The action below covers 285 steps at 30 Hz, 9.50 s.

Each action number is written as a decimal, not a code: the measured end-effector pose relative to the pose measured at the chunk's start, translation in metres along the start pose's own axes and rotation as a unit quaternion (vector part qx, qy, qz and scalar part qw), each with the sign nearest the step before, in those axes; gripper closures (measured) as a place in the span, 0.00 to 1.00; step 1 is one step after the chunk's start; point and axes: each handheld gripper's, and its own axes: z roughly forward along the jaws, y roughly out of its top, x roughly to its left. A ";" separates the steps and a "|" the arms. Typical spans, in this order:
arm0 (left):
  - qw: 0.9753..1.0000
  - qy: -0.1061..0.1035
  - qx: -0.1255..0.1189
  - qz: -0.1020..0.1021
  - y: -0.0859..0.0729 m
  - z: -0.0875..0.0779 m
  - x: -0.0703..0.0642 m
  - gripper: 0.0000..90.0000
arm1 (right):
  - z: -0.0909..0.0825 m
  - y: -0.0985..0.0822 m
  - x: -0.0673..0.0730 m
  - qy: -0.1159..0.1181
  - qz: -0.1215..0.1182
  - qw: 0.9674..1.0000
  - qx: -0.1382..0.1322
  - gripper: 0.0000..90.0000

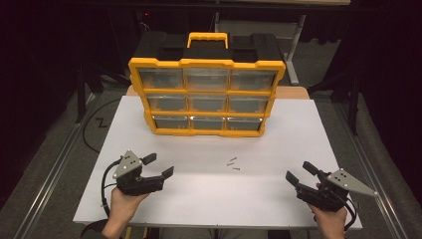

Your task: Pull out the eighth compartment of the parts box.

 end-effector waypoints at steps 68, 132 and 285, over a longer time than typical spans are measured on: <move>1.000 0.007 -0.017 0.002 0.030 0.008 0.000 0.28 | 0.004 0.000 0.000 0.003 -0.004 1.000 0.011 0.30; 1.000 0.030 0.003 0.006 0.082 0.079 -0.002 0.33 | 0.010 0.000 -0.004 0.004 -0.004 1.000 0.017 0.29; 0.882 0.199 0.139 0.404 0.092 0.161 -0.023 0.53 | 0.015 -0.003 -0.007 0.004 -0.001 0.999 0.042 0.30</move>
